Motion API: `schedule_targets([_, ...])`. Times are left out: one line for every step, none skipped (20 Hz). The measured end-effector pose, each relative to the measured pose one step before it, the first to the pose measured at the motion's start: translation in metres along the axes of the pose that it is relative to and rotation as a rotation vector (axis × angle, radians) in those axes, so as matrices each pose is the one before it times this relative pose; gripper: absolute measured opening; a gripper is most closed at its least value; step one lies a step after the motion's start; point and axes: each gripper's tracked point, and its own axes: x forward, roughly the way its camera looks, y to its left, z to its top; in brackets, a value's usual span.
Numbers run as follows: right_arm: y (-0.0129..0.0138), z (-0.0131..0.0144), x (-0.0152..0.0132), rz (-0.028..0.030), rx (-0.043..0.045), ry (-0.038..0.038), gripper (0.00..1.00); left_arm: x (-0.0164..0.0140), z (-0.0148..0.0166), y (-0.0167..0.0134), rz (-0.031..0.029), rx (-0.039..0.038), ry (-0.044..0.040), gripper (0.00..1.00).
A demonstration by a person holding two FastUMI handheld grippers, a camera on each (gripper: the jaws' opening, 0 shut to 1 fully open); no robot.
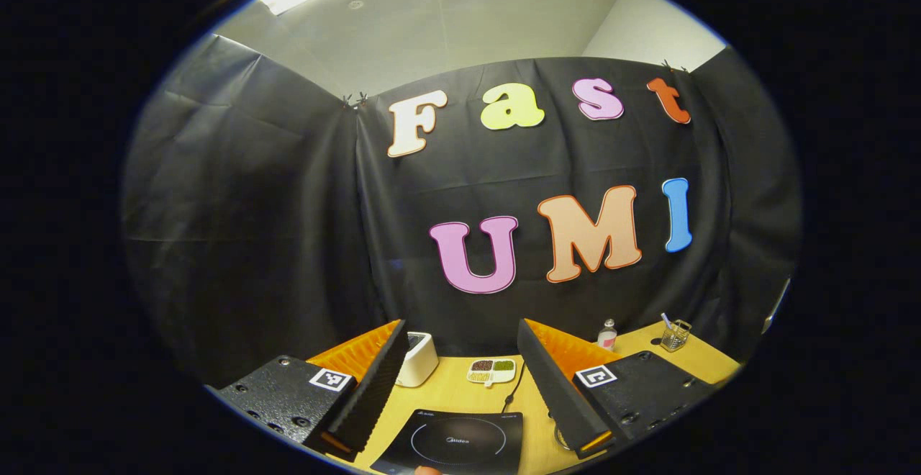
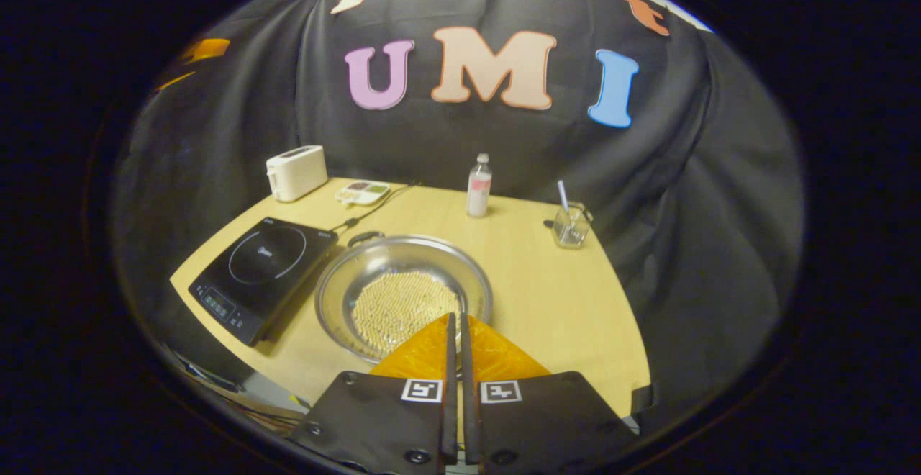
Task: First push the handle of the pot to place it horizontally, then grasp the pot with both hands and set it on the induction cooktop.
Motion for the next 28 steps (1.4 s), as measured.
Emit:
schedule_targets([0.00340,-0.01052,0.00302,0.00850,0.00890,0.02529,0.05,0.00075,0.00001,0.00035,0.00530,0.00020,0.00407,0.97])
schedule_targets([0.00240,-0.01117,0.00400,0.00530,0.00434,0.02291,0.05,0.00154,-0.00733,0.00147,0.00565,-0.00380,0.01037,0.97])
schedule_targets([0.00067,-0.00962,0.00549,0.00371,0.00254,0.02333,0.05,0.00090,-0.00176,0.00103,0.00716,0.00124,0.00200,0.97])
schedule_targets([0.00197,-0.00887,0.00377,0.00991,0.00109,0.02391,0.05,0.00088,-0.00238,0.00096,0.00729,0.00344,0.00293,0.97])
schedule_targets([0.00208,-0.00708,0.00377,0.00980,-0.00357,0.02029,0.05,0.00012,-0.00157,0.00099,0.00772,0.00379,0.00278,0.97])
schedule_targets([0.00266,-0.00656,0.00320,0.01004,-0.00733,0.01876,0.04,0.00040,-0.00189,0.00141,0.00717,0.00241,0.00188,0.97])
schedule_targets([0.00242,-0.00506,0.00136,0.01172,-0.00911,0.01473,0.04,0.00067,-0.00057,0.00119,0.00778,0.00068,0.00215,0.97])
schedule_targets([0.00190,-0.00445,0.00253,0.00932,-0.00958,0.01371,0.05,-0.00165,-0.00052,0.00177,0.00840,0.00099,0.00219,0.97])
schedule_targets([0.00191,-0.00350,0.00334,0.00906,-0.00852,0.01277,0.05,0.00015,-0.00019,0.00094,0.00821,0.00056,0.00209,0.97])
schedule_targets([0.00299,-0.00514,0.00404,0.00878,-0.00560,0.01572,0.05,0.00020,-0.00148,0.00114,0.00733,0.00031,0.00178,0.97])
schedule_targets([0.00156,-0.00335,0.00348,0.00777,-0.00327,0.01844,0.04,0.00066,-0.00081,0.00048,0.00442,0.00012,0.00261,0.97])
schedule_targets([0.00065,-0.00456,0.00209,0.00551,-0.00237,0.01689,0.04,-0.00017,-0.00322,0.00045,0.00343,0.00052,0.00627,0.97])
schedule_targets([0.00059,-0.00304,0.00354,0.00551,-0.00156,0.01615,0.05,-0.00049,-0.00084,0.00130,0.00569,0.00023,0.00258,0.97])
schedule_targets([0.00047,-0.00327,0.00377,0.00189,-0.00382,0.01135,0.05,0.00034,-0.00087,0.00088,0.00553,-0.00117,-0.00111,0.97])
schedule_targets([-0.00195,-0.00356,0.00303,-0.00391,-0.00714,0.01396,0.05,-0.00092,-0.00124,0.00067,0.00565,-0.00010,0.00187,0.97])
schedule_targets([-0.00073,-0.00154,0.00271,0.00143,-0.00374,0.01279,0.04,-0.00008,-0.00053,0.00095,0.00573,0.00111,0.00133,0.97])
schedule_targets([0.00173,-0.00178,0.00227,0.00878,0.00155,0.01049,0.04,0.00035,-0.00040,0.00083,0.00611,0.00208,-0.00037,0.97])
schedule_targets([0.00146,-0.00110,0.00278,0.01194,0.00284,0.01233,0.05,0.00058,-0.00081,0.00053,0.00623,0.00288,-0.00072,0.97])
schedule_targets([0.00098,-0.00259,0.00324,0.00802,0.00022,0.00999,0.05,0.00001,-0.00059,0.00054,0.00632,0.00322,0.00135,0.97])
schedule_targets([-0.00094,-0.00053,0.00279,0.00084,-0.00107,0.00793,0.05,-0.00028,-0.00176,0.00102,0.00777,0.00227,0.00136,0.97])
schedule_targets([-0.00221,-0.00066,0.00207,-0.00348,0.00035,0.00517,0.06,-0.00022,-0.00094,0.00136,0.00854,0.00108,0.00159,0.97])
schedule_targets([-0.00051,0.00112,0.00038,0.00393,0.00595,0.00451,0.06,-0.00006,-0.00086,0.00062,0.00752,0.00029,0.00053,0.97])
schedule_targets([-0.00003,0.00063,0.00258,0.00294,0.00860,0.00068,0.05,0.00007,-0.00056,0.00064,0.00790,0.00039,0.00073,0.97])
schedule_targets([-0.00180,0.00170,0.00224,-0.00368,0.00332,-0.00037,0.05,0.00045,-0.00108,0.00136,0.00833,0.00111,0.00099,0.97])
schedule_targets([-0.00238,0.00077,0.00178,-0.00570,-0.00005,-0.00009,0.05,0.00032,-0.00074,0.00132,0.00932,0.00118,0.00111,0.97])
schedule_targets([-0.00340,0.00236,0.00180,-0.00744,-0.00027,0.00096,0.05,0.00022,-0.00184,0.00114,0.00991,0.00061,0.00212,0.97])
schedule_targets([-0.00386,0.00197,0.00179,-0.00662,0.00148,-0.00066,0.05,0.00014,-0.00049,0.00092,0.00898,-0.00067,0.00210,0.97])
schedule_targets([-0.00472,0.00267,0.00129,-0.00513,0.00223,0.00015,0.05,0.00000,-0.00190,0.00076,0.00910,-0.00204,0.00258,1.00])
